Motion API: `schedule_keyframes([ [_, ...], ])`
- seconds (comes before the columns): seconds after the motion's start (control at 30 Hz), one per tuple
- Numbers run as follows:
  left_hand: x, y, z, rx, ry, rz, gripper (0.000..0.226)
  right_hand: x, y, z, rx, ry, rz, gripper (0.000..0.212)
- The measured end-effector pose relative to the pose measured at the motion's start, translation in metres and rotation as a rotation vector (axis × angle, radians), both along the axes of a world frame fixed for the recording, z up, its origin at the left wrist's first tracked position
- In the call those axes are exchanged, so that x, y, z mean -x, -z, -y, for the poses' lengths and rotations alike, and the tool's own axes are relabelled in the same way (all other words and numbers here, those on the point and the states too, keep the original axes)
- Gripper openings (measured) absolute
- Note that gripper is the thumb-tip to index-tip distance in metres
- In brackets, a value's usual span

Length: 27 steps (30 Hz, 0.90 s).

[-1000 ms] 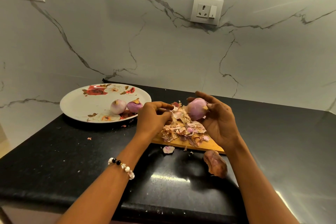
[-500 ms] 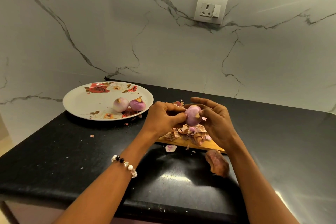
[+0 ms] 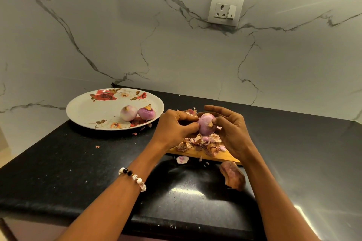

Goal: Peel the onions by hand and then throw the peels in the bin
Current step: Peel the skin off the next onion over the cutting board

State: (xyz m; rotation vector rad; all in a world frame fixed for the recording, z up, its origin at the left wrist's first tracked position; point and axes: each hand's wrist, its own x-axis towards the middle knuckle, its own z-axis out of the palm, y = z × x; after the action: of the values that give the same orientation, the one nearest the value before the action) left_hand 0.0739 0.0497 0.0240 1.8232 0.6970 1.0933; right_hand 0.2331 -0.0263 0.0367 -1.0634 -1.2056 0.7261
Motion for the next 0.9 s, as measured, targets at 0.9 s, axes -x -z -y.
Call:
schedule_keyframes([
  [0.9,0.002,-0.007,0.008,0.063,-0.06,0.082,0.012,0.001,-0.001,-0.001,-0.037,0.01,-0.054,0.035],
])
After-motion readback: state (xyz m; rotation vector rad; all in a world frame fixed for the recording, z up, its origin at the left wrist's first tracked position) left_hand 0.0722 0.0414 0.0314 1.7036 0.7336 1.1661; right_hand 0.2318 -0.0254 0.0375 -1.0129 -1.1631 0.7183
